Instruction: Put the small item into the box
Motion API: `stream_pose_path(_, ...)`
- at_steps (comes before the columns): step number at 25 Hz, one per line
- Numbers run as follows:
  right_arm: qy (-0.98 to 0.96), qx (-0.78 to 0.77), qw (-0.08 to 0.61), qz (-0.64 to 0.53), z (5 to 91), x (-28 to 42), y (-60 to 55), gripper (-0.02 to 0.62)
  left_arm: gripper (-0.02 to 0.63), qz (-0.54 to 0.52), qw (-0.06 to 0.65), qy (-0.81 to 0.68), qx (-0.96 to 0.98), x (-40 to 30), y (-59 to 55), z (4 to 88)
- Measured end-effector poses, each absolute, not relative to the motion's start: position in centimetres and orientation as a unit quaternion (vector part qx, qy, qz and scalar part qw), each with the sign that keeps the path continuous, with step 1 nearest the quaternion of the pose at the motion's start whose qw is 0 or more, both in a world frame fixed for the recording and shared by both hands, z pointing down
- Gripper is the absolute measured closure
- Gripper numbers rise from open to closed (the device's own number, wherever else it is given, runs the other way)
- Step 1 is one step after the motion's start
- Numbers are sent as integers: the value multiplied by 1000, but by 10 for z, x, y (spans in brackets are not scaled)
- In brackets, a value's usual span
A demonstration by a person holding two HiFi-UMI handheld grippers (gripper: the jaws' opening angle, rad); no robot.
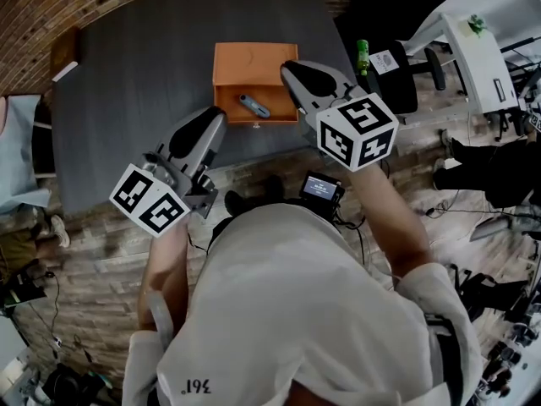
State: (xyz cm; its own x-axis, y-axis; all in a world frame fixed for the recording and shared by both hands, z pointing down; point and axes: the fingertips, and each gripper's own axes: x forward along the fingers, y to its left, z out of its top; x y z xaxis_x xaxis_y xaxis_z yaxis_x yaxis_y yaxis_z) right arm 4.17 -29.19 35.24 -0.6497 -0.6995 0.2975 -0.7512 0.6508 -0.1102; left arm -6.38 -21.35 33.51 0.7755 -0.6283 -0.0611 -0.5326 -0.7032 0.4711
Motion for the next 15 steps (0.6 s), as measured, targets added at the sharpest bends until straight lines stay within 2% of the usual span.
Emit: stream_pose_path(15,-904,404,71,121,325,50,-252,563,555,-121,211,-315,917,-75,-187,313)
